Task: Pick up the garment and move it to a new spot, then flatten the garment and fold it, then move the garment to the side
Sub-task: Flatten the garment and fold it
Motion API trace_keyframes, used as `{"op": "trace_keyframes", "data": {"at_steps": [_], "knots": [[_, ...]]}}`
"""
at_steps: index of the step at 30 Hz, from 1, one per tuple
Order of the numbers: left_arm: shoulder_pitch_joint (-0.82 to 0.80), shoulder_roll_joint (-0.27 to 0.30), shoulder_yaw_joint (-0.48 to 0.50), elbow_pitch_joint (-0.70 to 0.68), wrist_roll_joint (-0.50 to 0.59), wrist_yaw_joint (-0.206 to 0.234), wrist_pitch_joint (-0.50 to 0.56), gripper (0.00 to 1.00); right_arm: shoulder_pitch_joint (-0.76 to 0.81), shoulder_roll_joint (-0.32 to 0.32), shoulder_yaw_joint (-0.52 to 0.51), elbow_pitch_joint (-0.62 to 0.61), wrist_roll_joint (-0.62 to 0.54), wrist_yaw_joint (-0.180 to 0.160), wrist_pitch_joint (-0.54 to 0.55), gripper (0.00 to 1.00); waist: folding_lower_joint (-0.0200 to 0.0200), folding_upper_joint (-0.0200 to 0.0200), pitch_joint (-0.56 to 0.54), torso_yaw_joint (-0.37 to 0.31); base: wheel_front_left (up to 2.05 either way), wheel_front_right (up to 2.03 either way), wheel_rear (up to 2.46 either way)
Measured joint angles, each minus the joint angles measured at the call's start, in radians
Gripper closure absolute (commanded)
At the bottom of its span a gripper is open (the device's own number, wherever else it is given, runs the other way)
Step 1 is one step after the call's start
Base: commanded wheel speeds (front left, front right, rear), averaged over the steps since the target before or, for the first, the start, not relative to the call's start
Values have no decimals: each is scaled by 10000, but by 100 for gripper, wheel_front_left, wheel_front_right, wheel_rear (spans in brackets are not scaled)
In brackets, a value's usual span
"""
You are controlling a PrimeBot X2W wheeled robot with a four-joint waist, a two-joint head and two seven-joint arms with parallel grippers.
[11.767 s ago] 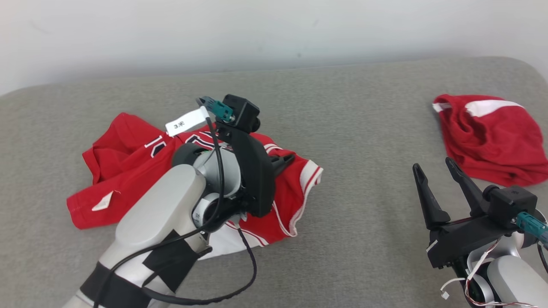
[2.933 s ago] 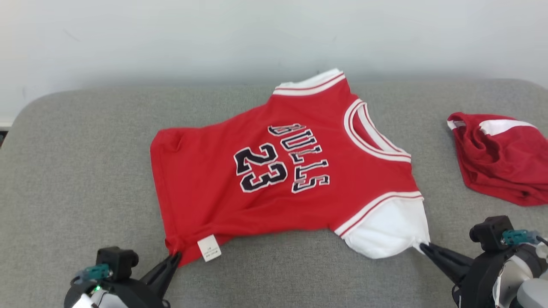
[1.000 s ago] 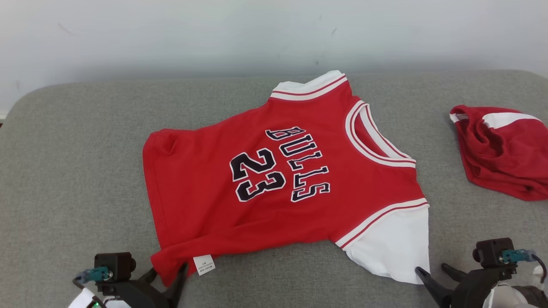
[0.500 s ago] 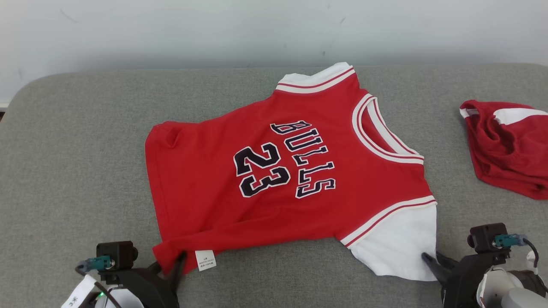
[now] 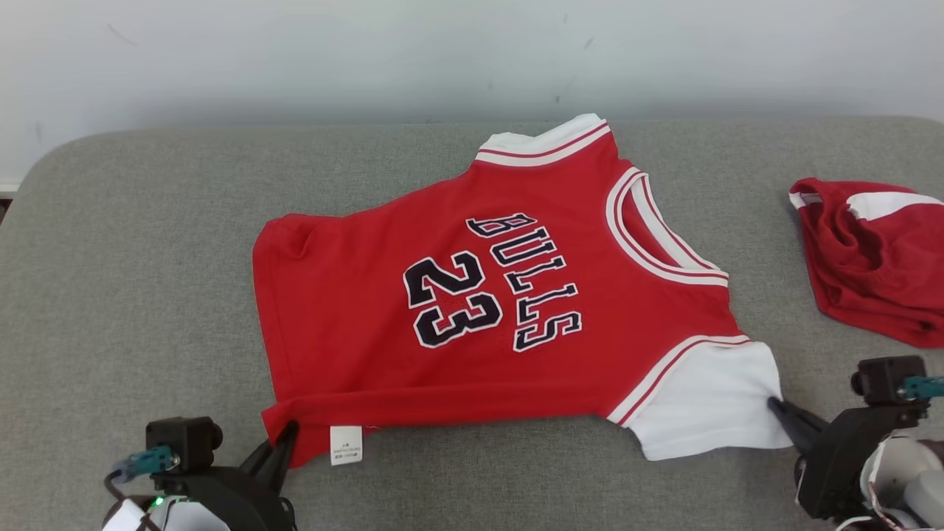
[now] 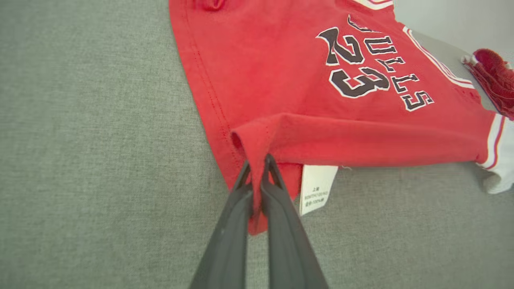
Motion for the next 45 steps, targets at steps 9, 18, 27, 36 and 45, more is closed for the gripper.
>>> {"op": "trace_keyframes", "data": {"at_steps": [9, 18, 27, 36, 45], "knots": [[732, -6, -324, -652, -35, 0, 368, 100, 247, -491, -382, -67, 194, 2, -144, 100, -1, 0, -214, 22, 0, 0, 0], [743, 270, -293, -1406, -416, -249, 878, 100, 459, -451, -46, -541, 305, 10, 357, 100, -1, 0, -319, 165, 0, 0, 0], [-2733, 470, 69, -1097, -1747, -1616, 3101, 100, -3359, -443, 646, -857, 190, 640, 3787, 100, 0, 0, 346, 76, 0, 0, 0], [-9745, -81, 2842, 940, 380, -1833, 3233, 100, -10055, 1549, -2328, 1287, -1342, 102, 4257, 100, 2, 1, 1520, 3, 0, 0, 0], [-11496, -1141, 2669, 15, 117, -2234, 688, 100, -11587, 1172, -2476, -107, -2232, 798, 836, 100, -2, -3, 2804, 132, 0, 0, 0]]}}
